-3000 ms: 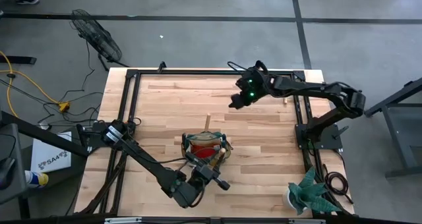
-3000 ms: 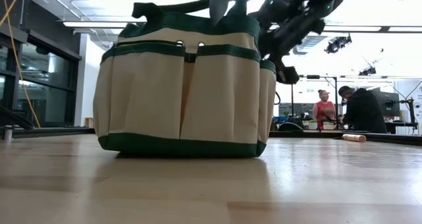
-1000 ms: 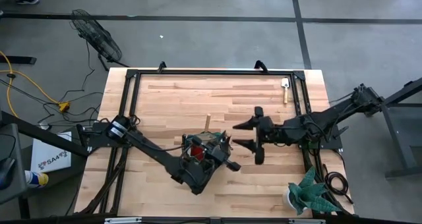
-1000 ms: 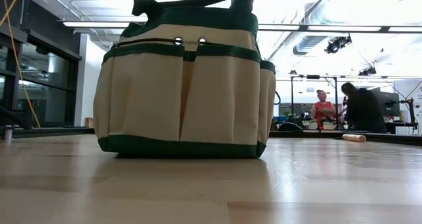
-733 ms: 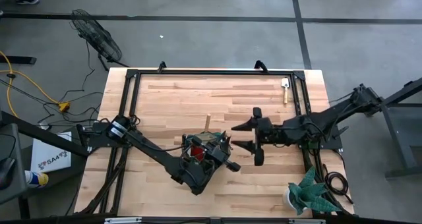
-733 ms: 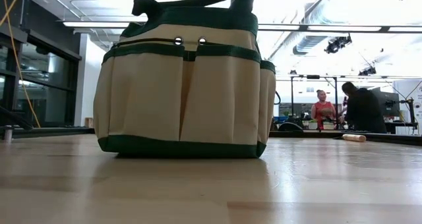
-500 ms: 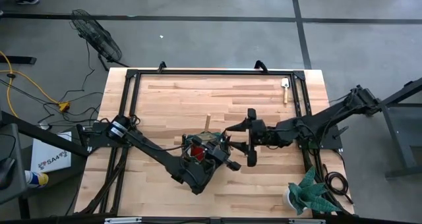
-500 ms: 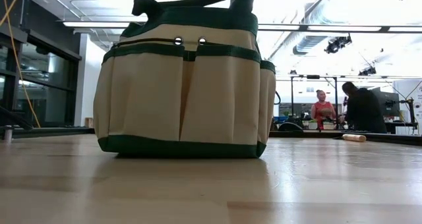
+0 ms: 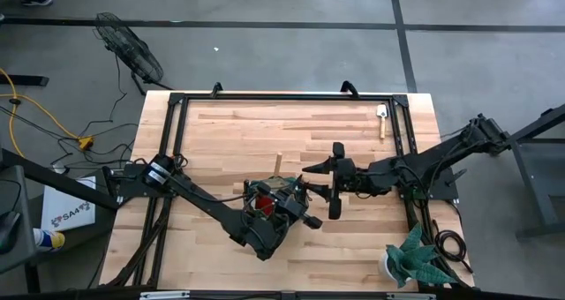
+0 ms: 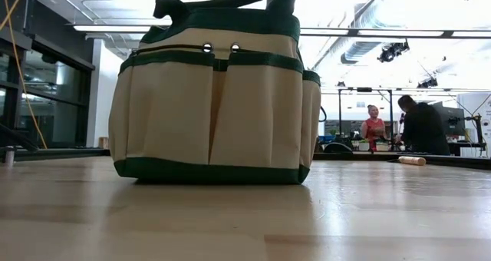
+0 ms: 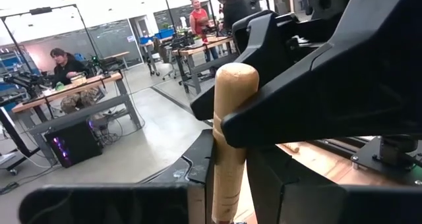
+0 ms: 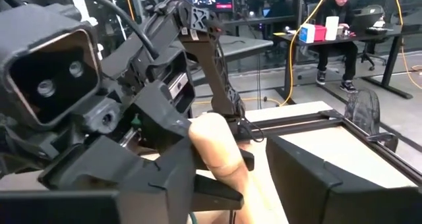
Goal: Pick & Place Garden tools in Gardening bag
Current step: Put the left light brown trowel into the white gardening bag, then put the light brown trowel into the white gardening bag
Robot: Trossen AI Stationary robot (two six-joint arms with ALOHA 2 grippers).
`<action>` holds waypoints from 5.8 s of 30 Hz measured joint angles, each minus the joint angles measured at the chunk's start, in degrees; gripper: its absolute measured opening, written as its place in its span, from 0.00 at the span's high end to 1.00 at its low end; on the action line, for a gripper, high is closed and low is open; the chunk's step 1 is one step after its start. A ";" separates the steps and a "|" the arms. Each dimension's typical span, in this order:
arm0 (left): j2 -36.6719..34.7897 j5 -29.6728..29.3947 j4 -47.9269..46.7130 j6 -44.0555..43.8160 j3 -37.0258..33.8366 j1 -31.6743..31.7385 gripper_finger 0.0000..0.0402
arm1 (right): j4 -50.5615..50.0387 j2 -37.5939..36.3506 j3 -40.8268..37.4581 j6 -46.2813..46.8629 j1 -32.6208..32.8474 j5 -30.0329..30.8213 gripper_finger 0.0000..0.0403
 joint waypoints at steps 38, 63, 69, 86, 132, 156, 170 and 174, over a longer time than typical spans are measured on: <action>0.00 0.50 -2.23 3.80 0.00 -0.42 0.58 | 0.32 -0.83 0.00 1.27 0.04 -0.06 0.86; -14.20 27.44 -18.90 -15.98 0.02 -5.85 0.58 | -17.10 -10.99 0.00 2.62 1.60 -15.44 0.86; -18.33 48.80 -54.26 -48.08 -0.08 1.63 0.58 | -19.23 -11.22 -0.02 2.59 2.26 -20.71 0.86; -23.56 45.61 -61.82 -48.17 -0.17 -0.37 0.58 | -12.24 -0.11 0.00 -14.34 8.49 -31.67 0.86; -41.70 60.78 11.13 -46.02 -50.77 -0.02 0.58 | -1.57 14.22 0.00 -29.13 -7.29 -46.50 0.86; -41.68 60.98 10.67 -45.46 -50.77 -0.02 0.58 | -1.62 17.68 0.00 -28.74 -9.35 -46.02 0.73; -41.66 59.10 9.84 -45.05 -50.77 -0.02 0.58 | -5.82 11.69 -0.02 -16.02 -9.18 -42.98 0.69; -41.66 58.96 9.88 -44.18 -50.77 -0.02 0.58 | -9.93 6.66 -0.02 -5.63 -9.22 -38.62 0.69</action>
